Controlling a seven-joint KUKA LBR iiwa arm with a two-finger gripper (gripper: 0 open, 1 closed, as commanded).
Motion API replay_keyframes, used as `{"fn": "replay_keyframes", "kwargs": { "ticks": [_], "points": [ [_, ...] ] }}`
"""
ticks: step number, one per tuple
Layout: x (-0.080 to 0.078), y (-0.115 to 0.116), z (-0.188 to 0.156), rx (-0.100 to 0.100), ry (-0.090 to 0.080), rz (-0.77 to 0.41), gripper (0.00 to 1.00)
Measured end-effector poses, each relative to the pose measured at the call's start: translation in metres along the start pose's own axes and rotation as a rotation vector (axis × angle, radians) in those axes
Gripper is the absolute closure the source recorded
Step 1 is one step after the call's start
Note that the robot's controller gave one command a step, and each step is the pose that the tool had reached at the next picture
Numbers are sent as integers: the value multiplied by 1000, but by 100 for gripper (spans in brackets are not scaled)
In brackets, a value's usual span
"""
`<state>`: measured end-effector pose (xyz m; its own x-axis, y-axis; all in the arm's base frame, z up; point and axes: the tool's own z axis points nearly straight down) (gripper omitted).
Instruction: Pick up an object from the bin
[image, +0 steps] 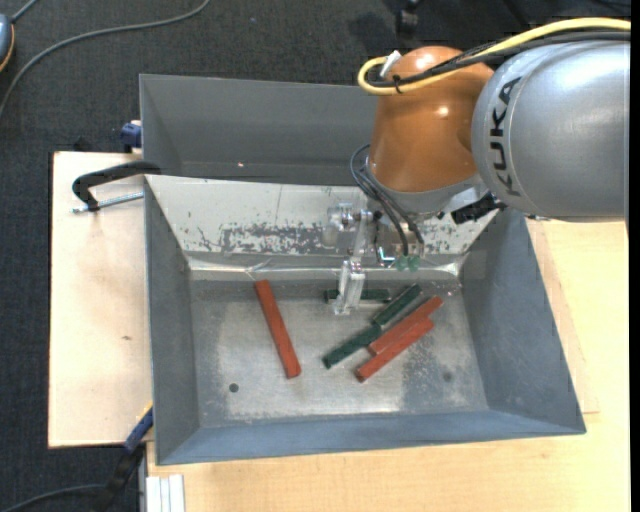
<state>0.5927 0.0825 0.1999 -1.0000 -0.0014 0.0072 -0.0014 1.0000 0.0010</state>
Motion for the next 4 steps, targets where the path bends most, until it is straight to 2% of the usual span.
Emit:
{"fn": "replay_keyframes", "kwargs": {
  "ticks": [1, 2, 3, 4],
  "points": [
    [48, -14, 124, 1, 2, -8, 0],
    [55, -99, 130, 3, -6, 125, 0],
    [54, -95, 130, 0, -7, 119, 100],
    [34, -80, -2, -1, -23, 79, 100]
  ]
}}
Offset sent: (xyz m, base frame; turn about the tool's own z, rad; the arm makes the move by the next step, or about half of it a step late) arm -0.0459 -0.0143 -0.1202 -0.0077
